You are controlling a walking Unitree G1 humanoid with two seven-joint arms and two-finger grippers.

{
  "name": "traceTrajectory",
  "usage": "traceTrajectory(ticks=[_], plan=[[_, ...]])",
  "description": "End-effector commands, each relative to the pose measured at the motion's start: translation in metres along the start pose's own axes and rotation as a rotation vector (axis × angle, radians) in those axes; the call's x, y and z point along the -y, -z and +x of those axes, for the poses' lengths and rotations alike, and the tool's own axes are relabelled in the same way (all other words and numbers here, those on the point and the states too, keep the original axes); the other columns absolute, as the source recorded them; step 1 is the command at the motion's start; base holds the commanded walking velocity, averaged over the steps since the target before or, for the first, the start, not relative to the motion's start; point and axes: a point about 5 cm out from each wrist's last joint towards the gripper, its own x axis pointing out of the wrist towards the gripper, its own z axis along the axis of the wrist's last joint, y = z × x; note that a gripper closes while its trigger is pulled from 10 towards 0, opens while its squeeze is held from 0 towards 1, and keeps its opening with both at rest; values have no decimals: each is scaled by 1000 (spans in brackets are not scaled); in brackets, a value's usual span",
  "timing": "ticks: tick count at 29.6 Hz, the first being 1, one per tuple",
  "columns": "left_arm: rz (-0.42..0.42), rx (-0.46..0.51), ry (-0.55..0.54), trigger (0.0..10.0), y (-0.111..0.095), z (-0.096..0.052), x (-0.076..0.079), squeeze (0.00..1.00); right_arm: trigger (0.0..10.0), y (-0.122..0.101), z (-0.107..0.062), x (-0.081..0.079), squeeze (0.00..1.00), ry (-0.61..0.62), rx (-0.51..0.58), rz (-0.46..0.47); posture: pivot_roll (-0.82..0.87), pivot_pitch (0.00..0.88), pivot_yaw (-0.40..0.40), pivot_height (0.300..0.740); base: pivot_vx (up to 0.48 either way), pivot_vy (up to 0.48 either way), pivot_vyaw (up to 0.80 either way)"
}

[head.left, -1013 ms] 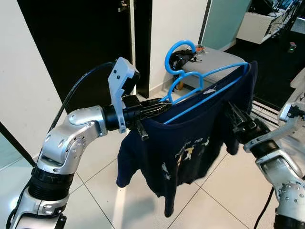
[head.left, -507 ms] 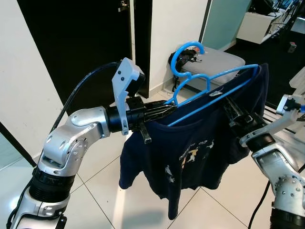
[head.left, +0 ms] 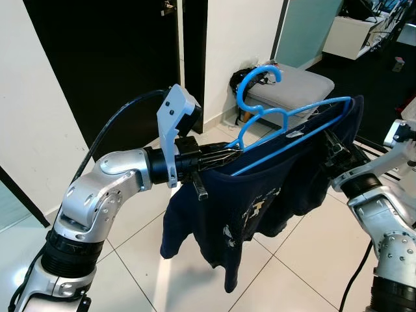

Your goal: Hang hanger

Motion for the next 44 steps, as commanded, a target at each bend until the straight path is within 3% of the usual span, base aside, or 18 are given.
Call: traceTrajectory(ticks=[1, 8, 13, 16, 20, 21, 27, 31, 33, 38, 39, 42, 43, 44], plan=[[22, -20, -9, 10000, 4, -3, -1, 0, 0, -5, 0, 5, 0, 29, 20, -13, -91, 80, -22, 740, 0, 0, 0], [73, -108, -47, 10000, 15, -8, -8, 0, 0, -6, -1, 7, 0, 38, 18, -20, -90, 83, -24, 740, 0, 0, 0], [206, -333, -108, 10000, 41, -27, -25, 0, 275, -7, -3, 11, 0, 55, 10, -28, -92, 87, -21, 740, 0, 0, 0], [241, -391, -106, 10000, 47, -32, -27, 0, 431, -6, -4, 11, 0, 56, 6, -30, -91, 87, -21, 740, 0, 0, 0], [231, -386, -88, 10000, 49, -29, -22, 0, 510, -3, -3, 9, 0, 48, -4, -26, -89, 89, -20, 740, 0, 0, 0], [175, -327, -66, 10000, 48, -16, -12, 0, 706, 5, -1, 3, 0, 25, -28, -17, -89, 87, -23, 740, 0, 0, 0], [136, -273, -55, 10000, 47, -7, -7, 0, 824, 13, 1, -4, 0, 1, -52, -8, -93, 87, -21, 740, 0, 0, 0], [69, -158, -93, 10000, 38, 10, -8, 0, 1961, 36, 1, -26, 0, -112, -148, 1, -95, 84, -20, 740, 0, 0, 0], [59, -151, -99, 10000, 37, 11, -10, 0, 2549, 46, -4, -39, 0, -203, -208, -8, -95, 82, -18, 740, 0, 0, 0], [75, -174, -118, 10000, 38, 5, -16, 0, 2745, 50, -11, -42, 0, -253, -254, -24, -95, 83, -16, 740, 0, 0, 0], [92, -197, -131, 10000, 39, -2, -21, 0, 10000, 51, -17, -35, 0, -239, -288, -66, -96, 82, -17, 740, 0, 0, 0], [107, -216, -137, 10000, 40, -6, -24, 0, 10000, 50, -19, -28, 0, -214, -301, -92, -96, 83, -17, 740, 0, 0, 0], [112, -226, -147, 10000, 41, -9, -26, 0, 10000, 46, -18, -21, 267, -177, -287, -115, -95, 84, -16, 740, 0, 0, 0], [121, -241, -155, 10000, 43, -12, -28, 0, 10000, 42, -18, -11, 1000, -126, -270, -137, -96, 85, -16, 740, 0, 0, 0]])
